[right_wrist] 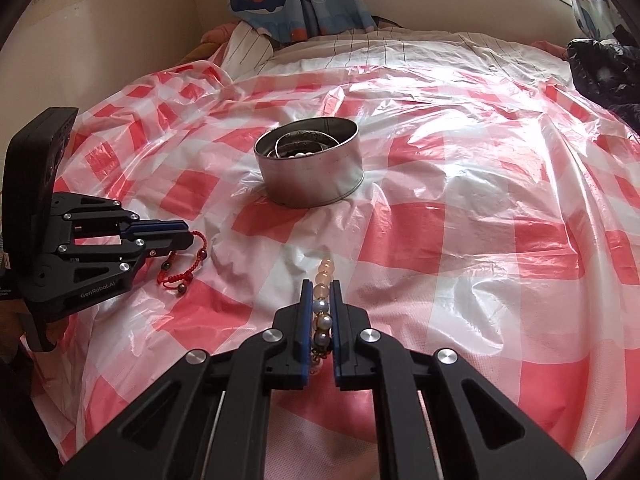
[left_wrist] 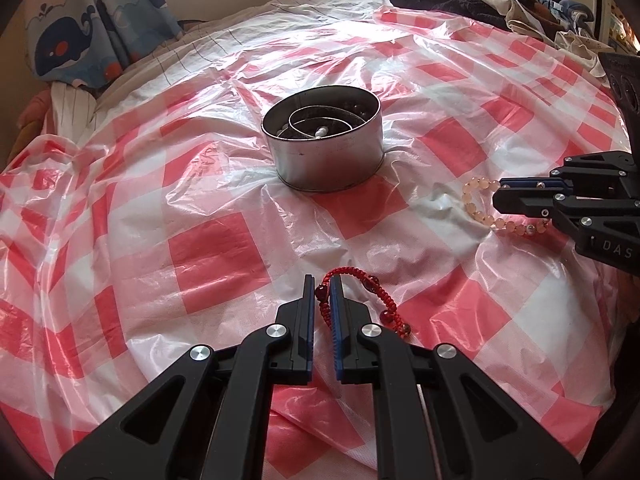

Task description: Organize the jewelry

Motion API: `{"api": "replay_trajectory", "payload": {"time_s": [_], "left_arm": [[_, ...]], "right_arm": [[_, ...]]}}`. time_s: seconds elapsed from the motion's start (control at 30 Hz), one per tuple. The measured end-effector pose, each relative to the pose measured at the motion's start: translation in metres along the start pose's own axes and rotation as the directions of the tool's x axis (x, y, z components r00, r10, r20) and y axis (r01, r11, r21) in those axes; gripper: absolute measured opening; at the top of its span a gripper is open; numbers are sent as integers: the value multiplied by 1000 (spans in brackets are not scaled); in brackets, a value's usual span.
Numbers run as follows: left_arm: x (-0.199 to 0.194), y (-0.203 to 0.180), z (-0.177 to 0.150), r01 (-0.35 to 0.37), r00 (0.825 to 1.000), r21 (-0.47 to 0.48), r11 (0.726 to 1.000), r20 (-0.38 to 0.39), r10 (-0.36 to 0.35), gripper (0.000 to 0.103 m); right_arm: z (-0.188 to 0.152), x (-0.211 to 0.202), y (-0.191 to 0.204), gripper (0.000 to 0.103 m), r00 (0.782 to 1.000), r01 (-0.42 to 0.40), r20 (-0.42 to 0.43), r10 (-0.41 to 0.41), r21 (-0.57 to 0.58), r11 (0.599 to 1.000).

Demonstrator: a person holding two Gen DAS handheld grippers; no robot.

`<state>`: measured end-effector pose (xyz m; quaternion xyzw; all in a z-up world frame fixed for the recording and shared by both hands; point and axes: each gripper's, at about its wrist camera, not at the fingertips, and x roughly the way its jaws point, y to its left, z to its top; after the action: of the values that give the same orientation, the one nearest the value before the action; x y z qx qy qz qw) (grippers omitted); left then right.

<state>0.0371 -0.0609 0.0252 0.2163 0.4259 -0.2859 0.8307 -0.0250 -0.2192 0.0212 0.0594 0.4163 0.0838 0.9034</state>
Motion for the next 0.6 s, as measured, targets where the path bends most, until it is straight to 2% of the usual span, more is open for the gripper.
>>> {"api": "replay_trajectory", "payload": {"time_s": [0.03, 0.07, 0.1, 0.13, 0.2, 0.3, 0.37, 0.4, 0.5, 0.57, 0.6], "left_arm": [[1, 0, 0, -4, 1000, 1, 1000, -4, 4, 7], [2, 0, 0, -9, 1000, 1, 1000, -10, 9, 7], [3, 0, -1, -15, 1000, 1, 1000, -13, 15, 7], [4, 0, -1, -17, 1000, 3, 1000, -16, 17, 7], [5, 0, -1, -18, 1000, 3, 1000, -22, 18, 8], [3, 4, -1, -15, 1000, -9, 1000, -19, 15, 24], [1, 8, -2, -20, 1000, -23, 1000, -12, 20, 29], [1, 10, -2, -25, 1000, -29, 999, -9, 25, 35], [2, 6, -2, -30, 1000, -8, 1000, -7, 30, 49], [6, -3, -3, -39, 999, 37, 999, -15, 40, 49], [8, -5, -3, -50, 999, 48, 998, -21, 51, 48]], "right_arm": [[0, 3, -1, 10, 1000, 3, -13, -2, 5, 1000], [-1, 6, -3, 16, 1000, 7, -29, -7, 14, 1000], [-2, 6, -5, 39, 999, 15, -30, -15, 22, 1000], [-2, 5, -6, 55, 999, 28, -17, -27, 27, 999], [0, -1, -6, 56, 999, 30, 17, -31, 28, 999], [0, 1, -9, 56, 999, 34, 10, -34, 40, 999], [0, 1, -11, 56, 999, 43, 12, -44, 50, 998], [1, 0, -13, 56, 999, 48, 18, -49, 58, 997], [1, 3, -18, 55, 998, 59, 9, -60, 81, 995], [-1, 14, -15, 54, 997, 73, -44, -71, 53, 996], [-2, 20, -8, 46, 994, 92, -69, -91, 19, 996]]}}
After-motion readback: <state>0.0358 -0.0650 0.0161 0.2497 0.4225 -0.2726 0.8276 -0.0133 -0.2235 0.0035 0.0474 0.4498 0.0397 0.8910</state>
